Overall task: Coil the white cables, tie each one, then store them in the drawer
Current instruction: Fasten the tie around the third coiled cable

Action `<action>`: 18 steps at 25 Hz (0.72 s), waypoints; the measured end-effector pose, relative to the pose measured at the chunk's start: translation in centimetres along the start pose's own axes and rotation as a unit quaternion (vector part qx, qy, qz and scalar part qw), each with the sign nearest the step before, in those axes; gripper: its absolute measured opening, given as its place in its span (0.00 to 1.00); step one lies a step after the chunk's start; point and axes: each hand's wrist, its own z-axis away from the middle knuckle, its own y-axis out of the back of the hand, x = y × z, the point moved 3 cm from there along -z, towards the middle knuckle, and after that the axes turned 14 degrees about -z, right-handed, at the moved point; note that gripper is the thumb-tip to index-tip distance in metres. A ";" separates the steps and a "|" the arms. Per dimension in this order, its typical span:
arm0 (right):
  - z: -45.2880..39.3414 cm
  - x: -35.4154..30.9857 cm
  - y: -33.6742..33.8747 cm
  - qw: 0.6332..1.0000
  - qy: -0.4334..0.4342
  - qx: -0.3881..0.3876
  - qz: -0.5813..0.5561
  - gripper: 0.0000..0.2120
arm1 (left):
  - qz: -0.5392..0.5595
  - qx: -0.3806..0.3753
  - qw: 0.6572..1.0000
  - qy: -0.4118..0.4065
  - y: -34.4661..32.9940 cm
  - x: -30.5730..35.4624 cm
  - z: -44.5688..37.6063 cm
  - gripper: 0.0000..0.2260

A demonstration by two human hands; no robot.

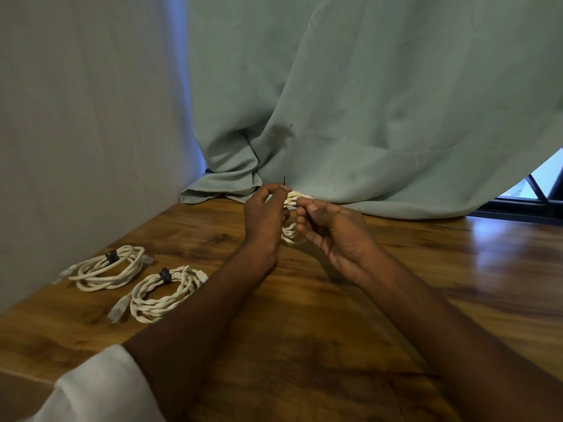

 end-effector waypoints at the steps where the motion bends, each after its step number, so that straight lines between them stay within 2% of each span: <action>1: 0.0 0.0 -0.1 1.000 -0.006 -0.011 -0.015 0.10 | -0.001 0.001 1.000 0.000 0.0 0.0 0.0 0.04; 4: 0.2 -0.2 -0.4 0.999 0.010 -0.033 0.016 0.11 | -0.003 0.003 1.000 0.002 0.0 0.0 0.1 0.05; 7: 0.9 -0.6 -0.6 0.984 0.096 -0.028 0.146 0.09 | -0.011 0.003 1.000 0.010 -0.1 -0.1 0.1 0.04; 10: 1.4 -1.0 -0.6 0.915 0.236 -0.009 0.328 0.08 | -0.017 -0.011 1.000 0.017 -0.3 -0.1 0.2 0.04; 12: 1.4 -1.1 -0.6 0.874 0.293 0.008 0.387 0.07 | -0.025 -0.029 0.999 0.017 -0.4 -0.1 0.4 0.05; 14: 1.2 -1.4 -0.5 0.880 0.297 0.021 0.369 0.06 | -0.034 -0.033 0.999 0.012 -0.4 0.0 0.5 0.05; 16: 0.8 -1.7 -0.1 0.914 0.271 0.027 0.301 0.05 | -0.038 -0.035 0.999 0.010 -0.5 0.0 0.5 0.04; 18: 0.5 -2.0 0.3 0.933 0.261 0.036 0.247 0.04 | -0.038 -0.048 0.998 0.011 -0.7 0.1 0.7 0.04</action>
